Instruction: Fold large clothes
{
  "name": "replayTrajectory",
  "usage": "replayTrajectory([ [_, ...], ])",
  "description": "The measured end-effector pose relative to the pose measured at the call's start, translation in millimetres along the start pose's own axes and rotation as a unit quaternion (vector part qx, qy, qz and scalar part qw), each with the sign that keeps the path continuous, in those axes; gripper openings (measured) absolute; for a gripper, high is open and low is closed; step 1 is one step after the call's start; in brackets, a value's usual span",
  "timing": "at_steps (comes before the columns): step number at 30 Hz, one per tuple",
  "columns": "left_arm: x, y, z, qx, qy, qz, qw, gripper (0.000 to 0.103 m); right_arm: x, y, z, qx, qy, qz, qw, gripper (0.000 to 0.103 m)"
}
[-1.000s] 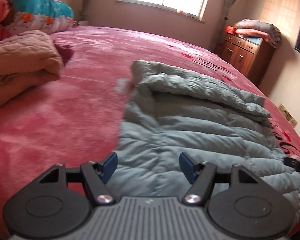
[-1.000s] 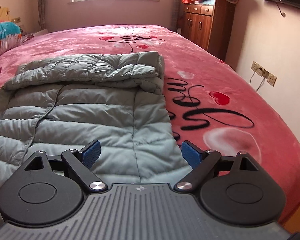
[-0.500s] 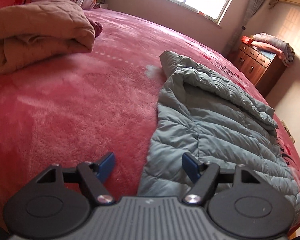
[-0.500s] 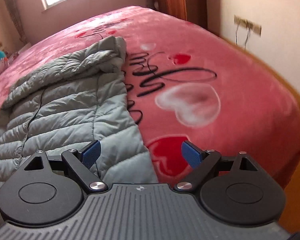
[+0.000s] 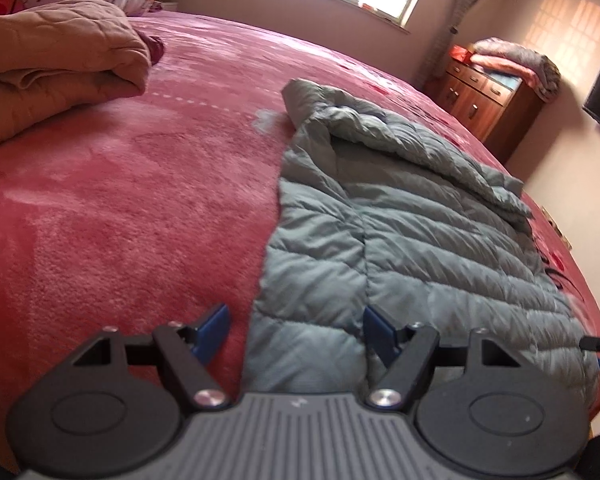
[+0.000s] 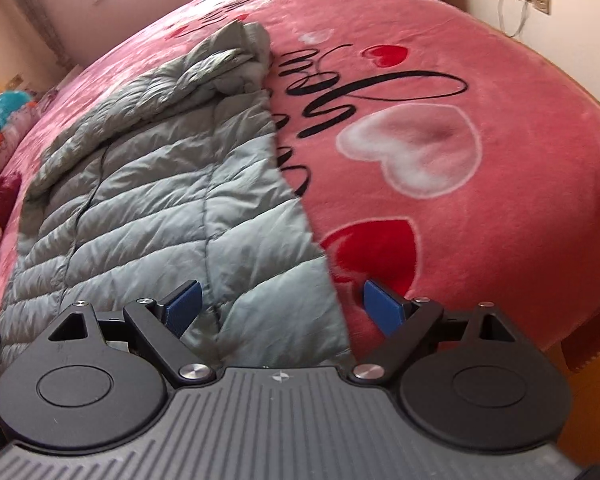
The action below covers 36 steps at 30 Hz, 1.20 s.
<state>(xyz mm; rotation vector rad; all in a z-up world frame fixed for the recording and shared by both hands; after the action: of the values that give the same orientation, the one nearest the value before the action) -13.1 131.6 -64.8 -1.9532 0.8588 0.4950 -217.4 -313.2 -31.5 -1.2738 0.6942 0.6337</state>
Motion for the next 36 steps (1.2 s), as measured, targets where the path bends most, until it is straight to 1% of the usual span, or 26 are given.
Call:
replayTrajectory([
  [4,-1,8,-3,0.012,0.006,0.011,0.9998,0.073,2,3,15,-0.015,-0.044,0.013,0.999,0.103],
  [8,-2,16,-6,0.018,0.018,0.032,0.9992,0.073,7,5,27,-0.026,-0.078,0.023,0.996,0.103],
  [12,-3,24,-10,0.015,0.031,0.051,0.9981,0.073,8,8,38,-0.031,-0.115,0.031,0.992,0.103],
  [14,-4,26,-11,0.008,0.040,0.061,0.9973,0.073,9,9,42,-0.032,-0.121,0.037,0.991,0.094],
  [15,-4,28,-12,0.003,0.046,0.066,0.9967,0.073,0,9,40,-0.033,-0.124,0.039,0.991,0.092],
  [17,-3,31,-14,-0.004,0.055,0.077,0.9955,0.072,0,10,41,-0.032,-0.131,0.042,0.990,0.083],
  [21,-2,38,-19,-0.018,0.076,0.103,0.9916,0.071,1,11,39,-0.023,-0.135,0.049,0.989,0.079],
  [23,0,40,-21,-0.016,0.076,0.108,0.9911,0.072,1,11,38,-0.016,-0.135,0.051,0.989,0.076],
  [24,1,41,-21,-0.012,0.075,0.108,0.9912,0.074,1,12,36,-0.013,-0.130,0.051,0.990,0.075],
  [25,2,42,-23,-0.006,0.075,0.109,0.9912,0.077,2,12,36,-0.009,-0.124,0.050,0.991,0.079],
  [26,2,43,-25,-0.004,0.076,0.110,0.9911,0.079,3,12,39,-0.012,-0.126,0.050,0.991,0.088],
  [28,3,45,-28,0.003,0.073,0.109,0.9913,0.080,4,11,45,-0.026,-0.126,0.052,0.990,0.092],
  [29,4,45,-29,0.006,0.071,0.109,0.9915,0.079,5,10,48,-0.033,-0.120,0.053,0.991,0.092],
  [30,4,44,-29,0.006,0.071,0.108,0.9916,0.074,7,9,52,-0.038,-0.114,0.052,0.991,0.091],
  [31,3,43,-29,0.004,0.073,0.107,0.9916,0.060,7,9,53,-0.041,-0.113,0.050,0.991,0.085],
  [32,3,43,-29,0.002,0.072,0.107,0.9916,0.050,6,8,53,-0.041,-0.117,0.048,0.991,0.074],
  [33,4,43,-29,-0.001,0.071,0.110,0.9914,0.032,6,7,54,-0.037,-0.123,0.046,0.991,0.067],
  [34,5,43,-28,-0.006,0.072,0.114,0.9909,0.020,5,7,54,-0.032,-0.130,0.043,0.990,0.052],
  [35,5,43,-27,-0.014,0.075,0.118,0.9901,0.015,5,6,55,-0.028,-0.135,0.040,0.990,0.041],
  [36,5,43,-27,-0.025,0.079,0.120,0.9893,0.010,4,7,53,-0.026,-0.139,0.038,0.989,0.038],
])
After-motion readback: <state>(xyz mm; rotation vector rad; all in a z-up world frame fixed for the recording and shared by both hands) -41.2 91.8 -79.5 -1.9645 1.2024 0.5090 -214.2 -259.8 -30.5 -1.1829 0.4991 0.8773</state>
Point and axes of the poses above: each gripper's, at about its wrist camera, not at the fingertips, and x roughly the way its jaws point, z to its left, y to its underside, the point moved 9 cm from there along x, roughly the way its jaws point, and after that the axes turned 15 degrees about -x, right-handed, at the moved point
